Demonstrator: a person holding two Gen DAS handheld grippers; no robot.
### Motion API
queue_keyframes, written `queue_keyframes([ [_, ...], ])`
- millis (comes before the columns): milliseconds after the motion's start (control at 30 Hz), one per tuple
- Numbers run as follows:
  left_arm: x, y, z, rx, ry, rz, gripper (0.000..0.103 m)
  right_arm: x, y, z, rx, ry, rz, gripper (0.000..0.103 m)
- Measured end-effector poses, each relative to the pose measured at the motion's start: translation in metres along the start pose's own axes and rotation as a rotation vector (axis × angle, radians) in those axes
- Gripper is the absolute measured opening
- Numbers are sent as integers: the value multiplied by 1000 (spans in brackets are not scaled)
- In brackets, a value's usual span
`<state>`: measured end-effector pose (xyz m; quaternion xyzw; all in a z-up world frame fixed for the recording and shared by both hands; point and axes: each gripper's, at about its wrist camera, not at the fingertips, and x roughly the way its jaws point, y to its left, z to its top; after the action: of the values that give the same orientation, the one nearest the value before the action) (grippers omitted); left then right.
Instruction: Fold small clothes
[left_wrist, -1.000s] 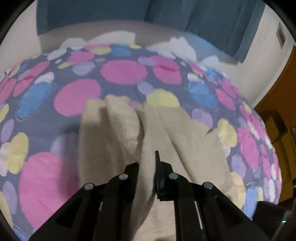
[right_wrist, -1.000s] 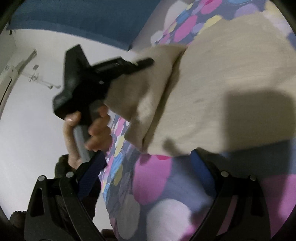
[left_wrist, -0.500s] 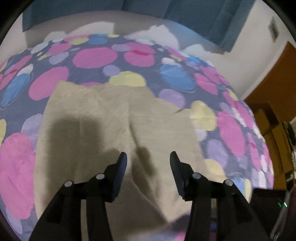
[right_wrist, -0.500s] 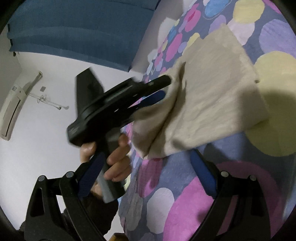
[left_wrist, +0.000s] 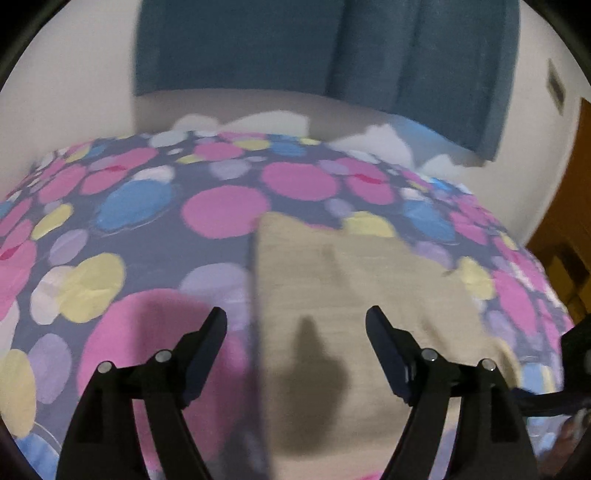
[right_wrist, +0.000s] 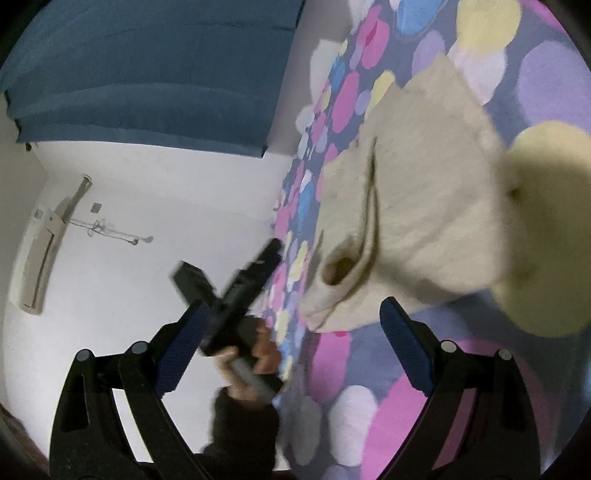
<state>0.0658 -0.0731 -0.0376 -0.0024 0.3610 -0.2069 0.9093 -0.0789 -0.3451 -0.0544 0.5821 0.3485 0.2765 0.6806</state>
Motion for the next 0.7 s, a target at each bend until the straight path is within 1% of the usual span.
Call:
queue_keyframes([
  [67, 8, 11, -5, 3, 0, 35, 76, 16, -4, 4, 53, 46, 3, 94],
  [167, 16, 20, -11, 30, 7, 41, 77, 38, -10, 11, 90, 87, -32, 94],
  [300, 23, 29, -18, 12, 31, -21, 77, 59, -6, 20, 62, 107, -97, 94],
  [400, 24, 38, -20, -29, 39, -79, 77, 73, -3, 30, 37, 120, -155, 94],
  [500, 23, 47, -21, -79, 41, -115, 79, 84, -1, 41, 13, 123, -201, 94],
  [633, 23, 58, -22, -158, 50, -148, 79, 96, 2, 60, 7, 119, -212, 94],
  [700, 25, 61, -23, -178, 61, -157, 79, 99, 6, 67, -5, 108, -227, 94],
])
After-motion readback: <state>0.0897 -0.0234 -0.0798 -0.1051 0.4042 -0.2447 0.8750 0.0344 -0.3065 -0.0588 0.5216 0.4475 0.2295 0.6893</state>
